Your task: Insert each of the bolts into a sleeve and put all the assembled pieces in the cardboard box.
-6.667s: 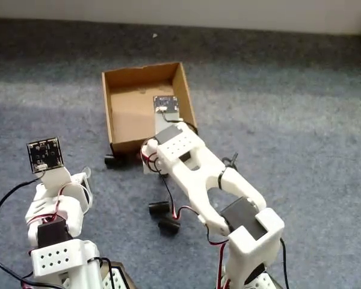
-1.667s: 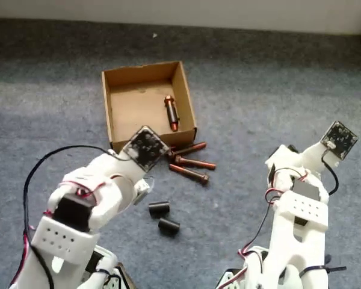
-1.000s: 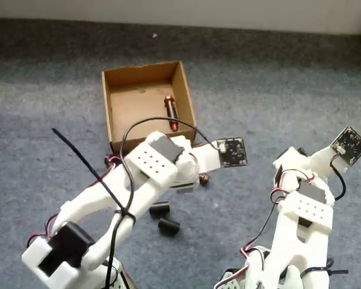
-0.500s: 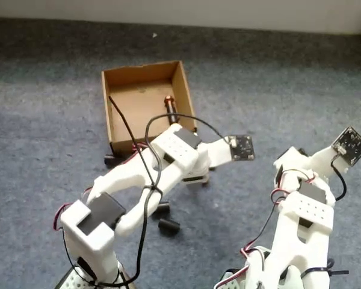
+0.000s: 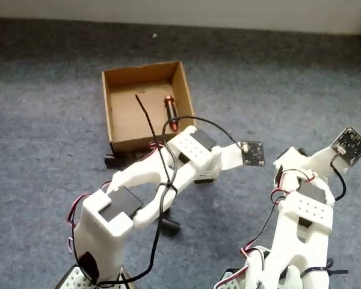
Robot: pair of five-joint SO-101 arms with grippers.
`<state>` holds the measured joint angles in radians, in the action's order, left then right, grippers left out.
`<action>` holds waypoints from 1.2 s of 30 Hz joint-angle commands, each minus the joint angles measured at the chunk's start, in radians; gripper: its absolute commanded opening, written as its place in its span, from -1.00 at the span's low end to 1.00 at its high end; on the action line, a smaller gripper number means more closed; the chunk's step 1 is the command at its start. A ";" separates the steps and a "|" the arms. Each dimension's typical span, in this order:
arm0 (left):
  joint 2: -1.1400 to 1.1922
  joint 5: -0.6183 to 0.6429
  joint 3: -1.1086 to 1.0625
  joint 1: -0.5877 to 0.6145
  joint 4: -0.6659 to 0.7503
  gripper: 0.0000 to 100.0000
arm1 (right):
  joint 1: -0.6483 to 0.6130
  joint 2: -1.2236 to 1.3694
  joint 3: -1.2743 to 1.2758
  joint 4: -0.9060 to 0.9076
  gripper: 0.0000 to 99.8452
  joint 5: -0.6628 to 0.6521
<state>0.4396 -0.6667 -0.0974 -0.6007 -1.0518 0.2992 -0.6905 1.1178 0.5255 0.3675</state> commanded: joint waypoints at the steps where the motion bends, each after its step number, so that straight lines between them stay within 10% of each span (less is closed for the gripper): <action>1: -0.001 0.000 0.035 -0.010 0.008 -0.93 | 0.010 -0.016 -0.001 -0.021 -0.99 0.005; 12: -0.074 0.121 0.008 0.019 -0.147 -0.99 | 0.010 -0.016 -0.001 -0.021 -0.99 0.002; 24: -0.759 0.258 -0.401 0.130 -0.143 -0.99 | 0.004 -0.018 -0.004 -0.016 -0.99 0.000; 36: -1.359 0.476 -0.840 0.331 0.118 -0.99 | -0.176 -0.248 0.002 0.133 -0.99 -0.002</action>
<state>-0.7373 -0.2677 -0.8416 -0.3030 -1.0226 0.2010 -0.8132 1.1270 0.5854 0.3675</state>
